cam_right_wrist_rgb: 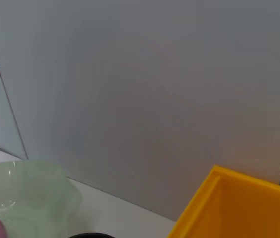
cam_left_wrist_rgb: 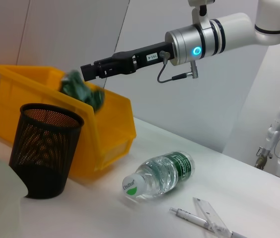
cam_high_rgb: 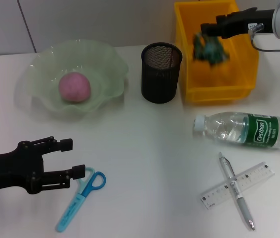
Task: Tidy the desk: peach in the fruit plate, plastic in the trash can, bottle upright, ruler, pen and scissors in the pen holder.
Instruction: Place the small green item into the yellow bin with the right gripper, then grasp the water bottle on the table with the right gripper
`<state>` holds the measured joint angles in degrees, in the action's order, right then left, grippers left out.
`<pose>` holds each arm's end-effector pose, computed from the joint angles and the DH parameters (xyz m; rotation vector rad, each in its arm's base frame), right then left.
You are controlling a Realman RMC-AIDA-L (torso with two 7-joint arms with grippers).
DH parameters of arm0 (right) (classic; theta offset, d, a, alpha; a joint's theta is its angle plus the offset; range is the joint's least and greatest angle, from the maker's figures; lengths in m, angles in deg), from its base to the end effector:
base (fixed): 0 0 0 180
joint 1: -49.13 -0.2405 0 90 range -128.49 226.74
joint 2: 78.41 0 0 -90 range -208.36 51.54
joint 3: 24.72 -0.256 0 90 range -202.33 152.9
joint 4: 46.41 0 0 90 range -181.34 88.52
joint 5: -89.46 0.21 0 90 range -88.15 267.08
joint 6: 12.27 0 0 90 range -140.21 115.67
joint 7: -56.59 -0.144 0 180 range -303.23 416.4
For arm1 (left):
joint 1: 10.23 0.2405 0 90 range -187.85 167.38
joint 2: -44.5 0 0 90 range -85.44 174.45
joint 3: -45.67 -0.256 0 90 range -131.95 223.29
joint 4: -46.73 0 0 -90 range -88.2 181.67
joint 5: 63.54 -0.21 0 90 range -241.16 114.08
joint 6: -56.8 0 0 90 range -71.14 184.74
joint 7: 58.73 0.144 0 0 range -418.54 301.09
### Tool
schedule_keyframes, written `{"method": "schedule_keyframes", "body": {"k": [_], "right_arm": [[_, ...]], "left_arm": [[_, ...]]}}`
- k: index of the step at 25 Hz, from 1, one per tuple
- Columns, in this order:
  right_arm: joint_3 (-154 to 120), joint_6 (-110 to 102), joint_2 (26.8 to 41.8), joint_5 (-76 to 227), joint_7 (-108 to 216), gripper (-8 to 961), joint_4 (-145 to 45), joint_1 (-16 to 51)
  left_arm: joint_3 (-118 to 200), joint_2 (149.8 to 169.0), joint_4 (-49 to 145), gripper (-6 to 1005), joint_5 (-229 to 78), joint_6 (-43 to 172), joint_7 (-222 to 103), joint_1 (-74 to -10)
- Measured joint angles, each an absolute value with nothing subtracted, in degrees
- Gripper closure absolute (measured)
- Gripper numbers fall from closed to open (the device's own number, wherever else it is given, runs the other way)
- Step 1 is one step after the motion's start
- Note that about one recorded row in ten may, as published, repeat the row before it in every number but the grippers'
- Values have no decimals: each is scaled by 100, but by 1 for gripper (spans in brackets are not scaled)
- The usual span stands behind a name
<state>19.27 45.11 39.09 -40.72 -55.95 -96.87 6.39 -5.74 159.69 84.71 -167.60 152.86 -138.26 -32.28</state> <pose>0.2192 0.4560 0.0626 -2.2382 0.7891 0.3093 -0.2817 0.2856 0.0110 -2.8168 -0.6727 -0.7835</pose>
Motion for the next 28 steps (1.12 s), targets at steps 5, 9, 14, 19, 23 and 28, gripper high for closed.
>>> {"method": "schedule_keyframes", "body": {"k": [5, 9, 14, 19, 23, 28], "right_arm": [[1927, 4505, 3912, -4075, -5605, 433, -9725, 674], [1859, 4555, 3923, -3964, -5615, 333, -9807, 702], [1820, 5071, 3869, -3145, -5731, 202, -10131, 889], [1785, 6289, 3723, -2370, -5707, 203, -10628, 1105], [1702, 7501, 3609, -2659, -5682, 203, -10985, 1066], [1577, 8651, 3489, -3973, -5647, 204, -11210, 718]], "left_arm": [[-575, 15966, 8470, 157, -16760, 15286, -13826, -3206], [-574, 15964, 8470, 157, -16760, 15286, -13826, -3195], [-574, 15964, 8470, 157, -16760, 15286, -13826, -3205], [-574, 15968, 8470, 157, -16760, 15286, -13826, -3223], [-574, 15970, 8470, 157, -16759, 15283, -13826, -3228], [-574, 15984, 8471, 157, -16747, 15269, -13826, -3230]]}}
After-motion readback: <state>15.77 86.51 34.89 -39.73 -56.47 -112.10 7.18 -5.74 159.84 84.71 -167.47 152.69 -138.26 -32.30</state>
